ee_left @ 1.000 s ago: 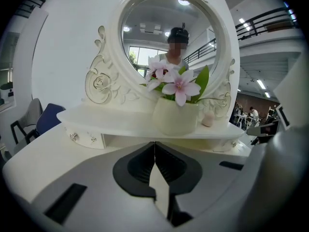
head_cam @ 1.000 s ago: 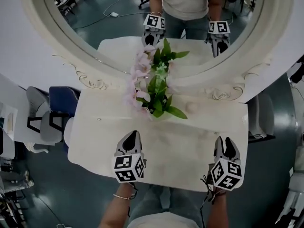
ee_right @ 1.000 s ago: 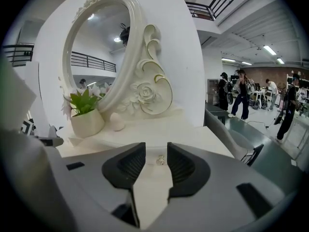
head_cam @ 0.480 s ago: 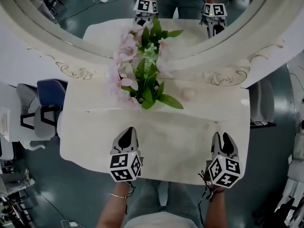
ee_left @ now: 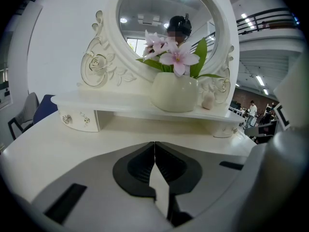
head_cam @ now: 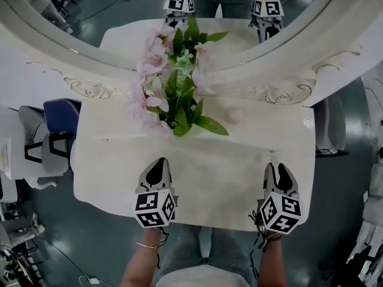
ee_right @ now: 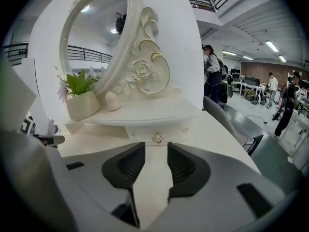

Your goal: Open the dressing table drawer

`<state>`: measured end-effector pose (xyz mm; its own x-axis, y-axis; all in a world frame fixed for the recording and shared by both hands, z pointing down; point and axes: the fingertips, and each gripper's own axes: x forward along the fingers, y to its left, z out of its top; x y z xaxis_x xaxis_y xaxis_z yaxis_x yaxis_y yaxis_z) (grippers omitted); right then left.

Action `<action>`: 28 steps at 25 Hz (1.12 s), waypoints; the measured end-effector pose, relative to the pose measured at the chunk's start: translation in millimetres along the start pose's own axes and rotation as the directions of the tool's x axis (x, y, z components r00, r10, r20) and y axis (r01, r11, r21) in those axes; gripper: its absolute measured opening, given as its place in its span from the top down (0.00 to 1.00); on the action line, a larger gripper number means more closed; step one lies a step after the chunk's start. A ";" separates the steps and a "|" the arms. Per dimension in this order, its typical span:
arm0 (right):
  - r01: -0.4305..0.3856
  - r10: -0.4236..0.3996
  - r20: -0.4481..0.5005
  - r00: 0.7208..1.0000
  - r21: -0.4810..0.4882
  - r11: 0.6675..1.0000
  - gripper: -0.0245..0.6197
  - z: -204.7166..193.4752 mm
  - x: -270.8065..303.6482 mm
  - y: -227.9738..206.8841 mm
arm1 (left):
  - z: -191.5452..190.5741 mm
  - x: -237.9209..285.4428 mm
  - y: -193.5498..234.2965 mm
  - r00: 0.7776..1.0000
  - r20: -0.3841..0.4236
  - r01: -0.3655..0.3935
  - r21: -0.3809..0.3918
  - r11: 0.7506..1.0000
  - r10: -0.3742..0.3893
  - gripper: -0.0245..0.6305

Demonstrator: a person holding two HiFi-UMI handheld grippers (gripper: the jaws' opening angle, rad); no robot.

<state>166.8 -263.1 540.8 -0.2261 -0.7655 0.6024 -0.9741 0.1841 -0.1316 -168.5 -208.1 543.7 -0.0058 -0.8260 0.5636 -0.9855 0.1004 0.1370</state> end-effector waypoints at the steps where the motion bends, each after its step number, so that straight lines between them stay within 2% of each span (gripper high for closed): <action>1: 0.000 0.000 -0.002 1.000 0.000 1.000 0.72 -0.6 0.6 -0.3 | 0.2 0.0 0.1 1.000 0.001 -0.001 0.000 1.000 0.001 0.93; 28: -0.025 0.024 -0.038 0.999 -0.015 1.000 0.72 -1.6 32.1 -2.6 | -10.5 -9.1 17.9 0.997 -0.027 -0.077 -0.008 0.997 0.077 0.93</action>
<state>162.1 -287.2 561.8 -0.2491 -0.7370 0.6283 -0.9679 0.2124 -0.1346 -184.4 -192.9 549.5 -0.0766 -0.8004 0.5945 -0.9807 0.1682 0.1000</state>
